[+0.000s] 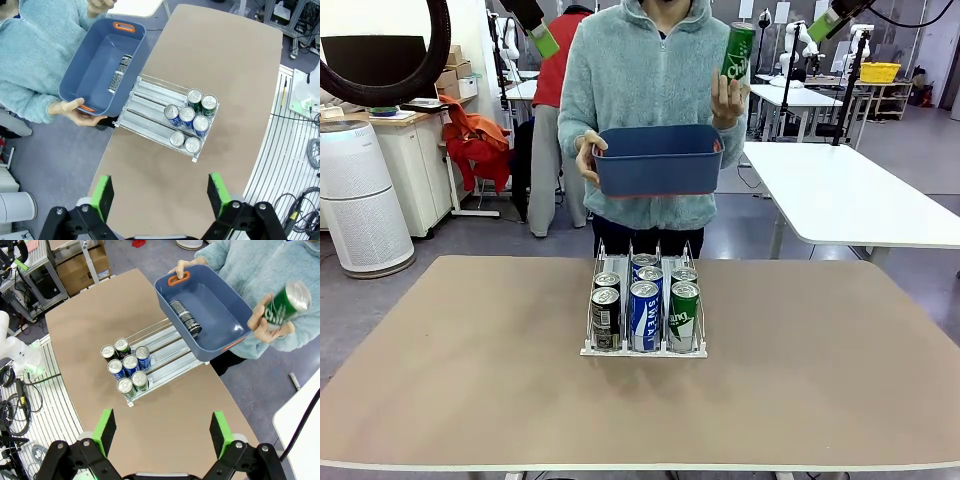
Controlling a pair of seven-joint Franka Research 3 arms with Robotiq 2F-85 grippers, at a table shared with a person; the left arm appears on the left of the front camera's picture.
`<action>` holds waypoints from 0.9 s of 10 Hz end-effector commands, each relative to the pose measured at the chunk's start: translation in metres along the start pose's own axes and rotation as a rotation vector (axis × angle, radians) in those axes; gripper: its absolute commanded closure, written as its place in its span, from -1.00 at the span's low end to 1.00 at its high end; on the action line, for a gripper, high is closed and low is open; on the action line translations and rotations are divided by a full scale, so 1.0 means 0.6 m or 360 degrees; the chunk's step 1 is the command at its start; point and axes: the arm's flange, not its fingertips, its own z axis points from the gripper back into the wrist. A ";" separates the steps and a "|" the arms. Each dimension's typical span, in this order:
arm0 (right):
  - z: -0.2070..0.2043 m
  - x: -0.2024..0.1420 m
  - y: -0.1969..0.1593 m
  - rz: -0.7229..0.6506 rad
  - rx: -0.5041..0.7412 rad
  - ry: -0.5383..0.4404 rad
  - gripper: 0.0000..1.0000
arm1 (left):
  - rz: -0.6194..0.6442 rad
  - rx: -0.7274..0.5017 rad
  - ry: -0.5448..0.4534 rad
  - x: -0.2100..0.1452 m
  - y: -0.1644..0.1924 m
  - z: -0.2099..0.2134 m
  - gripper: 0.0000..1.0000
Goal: Fill the beverage cans into the dispenser.
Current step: Pick up the Sprite handed by the human.
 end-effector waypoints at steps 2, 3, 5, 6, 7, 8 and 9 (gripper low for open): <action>-0.001 0.001 0.002 -0.0011 0.0003 0.0002 -1.00 | -0.0004 0.0000 0.0022 -0.006 0.001 -0.001 -1.00; -0.001 0.001 0.002 -0.0011 0.0003 0.0002 -1.00 | -0.0004 0.0000 0.0022 -0.006 0.001 -0.001 -1.00; -0.001 0.001 0.002 -0.0011 0.0003 0.0002 -1.00 | -0.0004 0.0000 0.0022 -0.006 0.001 -0.001 -1.00; -0.001 0.001 0.002 -0.0011 0.0003 0.0002 -1.00 | -0.0004 0.0000 0.0022 -0.006 0.001 -0.001 -1.00; -0.001 0.001 0.002 -0.0011 0.0003 0.0002 -1.00 | -0.0004 0.0000 0.0022 -0.006 0.001 -0.001 -1.00; -0.001 0.001 0.002 -0.0011 0.0003 0.0002 -1.00 | -0.0004 0.0000 0.0022 -0.006 0.001 -0.001 -1.00; -0.001 0.001 0.002 -0.0011 0.0003 0.0002 -1.00 | -0.0004 0.0000 0.0022 -0.006 0.001 -0.001 -1.00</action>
